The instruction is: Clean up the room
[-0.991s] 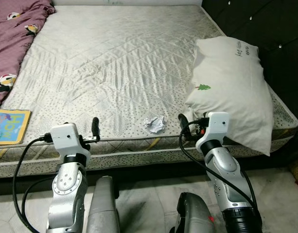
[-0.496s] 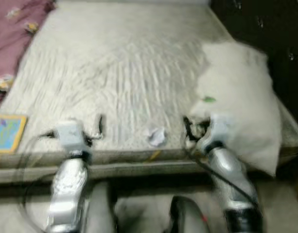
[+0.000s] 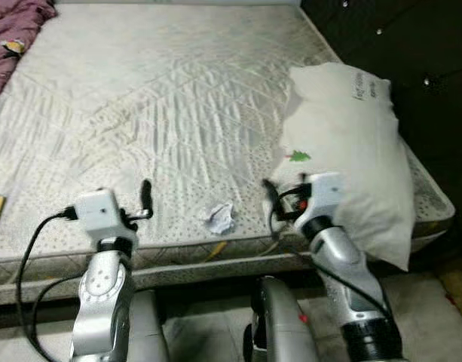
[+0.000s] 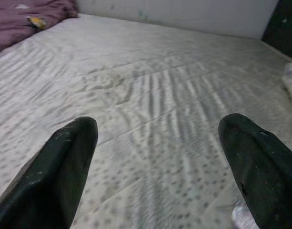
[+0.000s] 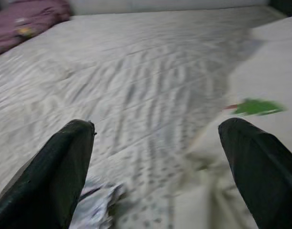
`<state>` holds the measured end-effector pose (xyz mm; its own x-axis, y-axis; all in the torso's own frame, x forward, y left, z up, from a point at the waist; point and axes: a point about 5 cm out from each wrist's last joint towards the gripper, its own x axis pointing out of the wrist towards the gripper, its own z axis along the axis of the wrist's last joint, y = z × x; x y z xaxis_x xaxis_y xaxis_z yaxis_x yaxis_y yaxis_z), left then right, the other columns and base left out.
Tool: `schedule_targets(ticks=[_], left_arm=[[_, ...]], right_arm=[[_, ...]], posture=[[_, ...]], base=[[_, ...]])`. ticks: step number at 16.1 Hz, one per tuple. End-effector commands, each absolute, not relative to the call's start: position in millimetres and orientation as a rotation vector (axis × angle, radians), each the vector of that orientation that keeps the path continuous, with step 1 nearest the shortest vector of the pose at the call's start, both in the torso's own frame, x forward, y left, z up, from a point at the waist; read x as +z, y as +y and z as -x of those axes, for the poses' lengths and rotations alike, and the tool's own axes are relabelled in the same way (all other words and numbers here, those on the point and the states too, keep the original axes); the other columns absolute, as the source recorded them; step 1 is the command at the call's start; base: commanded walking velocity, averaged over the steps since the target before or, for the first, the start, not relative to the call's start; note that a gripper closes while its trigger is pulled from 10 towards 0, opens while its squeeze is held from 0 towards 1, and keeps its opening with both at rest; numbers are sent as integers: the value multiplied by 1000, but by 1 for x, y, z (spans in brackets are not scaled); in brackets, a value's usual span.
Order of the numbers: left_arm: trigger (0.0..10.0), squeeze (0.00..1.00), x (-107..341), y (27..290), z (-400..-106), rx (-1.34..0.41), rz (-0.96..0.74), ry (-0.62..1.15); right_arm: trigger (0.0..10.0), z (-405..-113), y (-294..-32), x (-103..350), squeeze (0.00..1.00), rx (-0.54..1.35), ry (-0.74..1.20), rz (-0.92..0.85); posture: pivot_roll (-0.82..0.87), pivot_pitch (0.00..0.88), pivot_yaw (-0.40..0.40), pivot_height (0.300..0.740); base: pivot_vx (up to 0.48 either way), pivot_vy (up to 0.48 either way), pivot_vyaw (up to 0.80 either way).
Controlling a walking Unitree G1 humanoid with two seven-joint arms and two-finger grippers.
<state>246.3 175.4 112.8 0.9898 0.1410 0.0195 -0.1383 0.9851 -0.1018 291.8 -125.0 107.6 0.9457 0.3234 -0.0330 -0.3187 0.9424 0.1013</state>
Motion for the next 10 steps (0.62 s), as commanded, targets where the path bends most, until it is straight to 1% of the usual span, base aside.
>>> schedule_targets(ticks=[1, 3, 4, 7, 8, 9, 10], left_arm=[[10000, 0, 116, 176, -243, 143, 84, -29], [10000, 0, 119, 173, -228, 150, 78, -20], [10000, 0, 118, 172, -223, 146, 71, -16], [10000, 0, 125, 178, -214, 148, 52, -6], [10000, 0, 128, 177, -210, 128, 37, -1], [10000, 0, 131, 180, -207, 140, 17, 3], [10000, 0, 136, 181, -206, 144, 12, -8]], right_arm=[[10000, -289, -126, 103, 0, 342, 75, -91], [10000, -285, -122, 102, 0, 406, 83, -70], [10000, -284, -121, 99, 0, 410, 102, -65], [10000, -292, -104, 100, 0, 467, 115, -81], [10000, -296, -99, 98, 0, 462, 124, -112], [10000, -298, -92, 101, 0, 462, 117, -151], [10000, -299, -84, 106, 0, 494, 91, -155]], posture=[[42, 117, -46, 537], [65, 164, -75, 507], [82, 178, -83, 497], [120, 237, -72, 497], [131, 250, -65, 497], [130, 281, -46, 497], [130, 288, -48, 497]], base=[[0, 0, 0], [0, 0, 0], [0, 0, 0], [0, 0, 0], [0, 0, 0], [0, 0, 0], [0, 0, 0]])
